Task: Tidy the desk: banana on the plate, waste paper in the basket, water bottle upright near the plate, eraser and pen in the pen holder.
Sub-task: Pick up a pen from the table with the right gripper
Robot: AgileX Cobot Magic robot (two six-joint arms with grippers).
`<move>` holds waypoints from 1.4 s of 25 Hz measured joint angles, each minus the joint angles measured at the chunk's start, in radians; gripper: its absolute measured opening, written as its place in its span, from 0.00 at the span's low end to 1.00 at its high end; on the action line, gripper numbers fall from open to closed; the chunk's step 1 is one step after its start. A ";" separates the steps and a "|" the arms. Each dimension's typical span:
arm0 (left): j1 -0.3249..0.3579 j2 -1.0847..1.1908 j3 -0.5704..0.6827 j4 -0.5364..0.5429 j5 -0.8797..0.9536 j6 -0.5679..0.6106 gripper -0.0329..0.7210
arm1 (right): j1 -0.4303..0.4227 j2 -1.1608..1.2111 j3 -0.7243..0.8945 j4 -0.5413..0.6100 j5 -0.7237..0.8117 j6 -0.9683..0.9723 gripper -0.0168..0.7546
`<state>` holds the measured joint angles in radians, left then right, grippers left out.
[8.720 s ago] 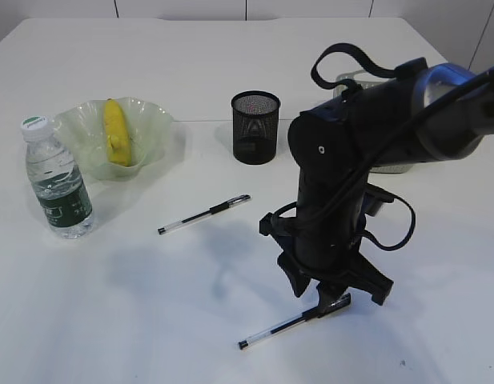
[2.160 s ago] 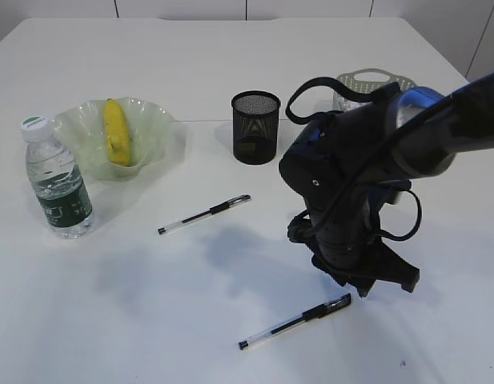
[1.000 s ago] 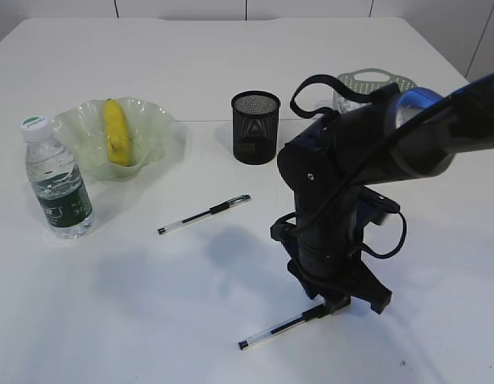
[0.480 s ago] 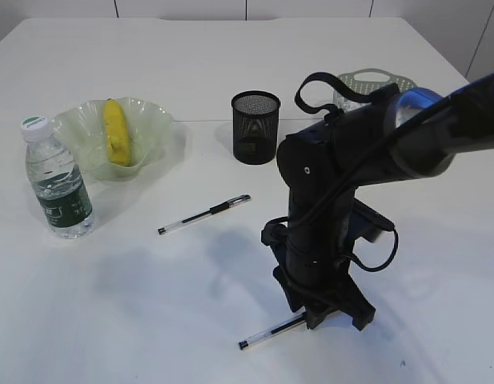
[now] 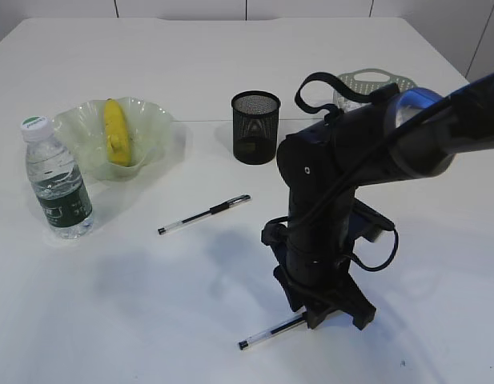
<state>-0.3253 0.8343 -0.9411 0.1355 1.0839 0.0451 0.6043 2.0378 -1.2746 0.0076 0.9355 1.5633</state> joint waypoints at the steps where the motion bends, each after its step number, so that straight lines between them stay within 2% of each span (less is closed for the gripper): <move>1: 0.000 0.000 0.000 0.000 0.000 0.000 0.67 | 0.000 0.000 0.000 -0.008 0.002 0.000 0.32; 7: 0.000 0.000 0.000 0.000 0.000 0.000 0.67 | 0.000 0.000 0.000 -0.036 0.061 0.000 0.32; 21: 0.000 0.000 0.000 0.015 0.002 0.000 0.67 | 0.000 0.000 0.000 -0.090 0.052 0.000 0.32; 35: 0.000 0.000 0.000 0.057 0.000 0.000 0.67 | 0.000 0.002 0.000 -0.064 0.023 0.021 0.32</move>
<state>-0.3253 0.8343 -0.9411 0.1927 1.0837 0.0451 0.6043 2.0401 -1.2746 -0.0560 0.9583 1.5842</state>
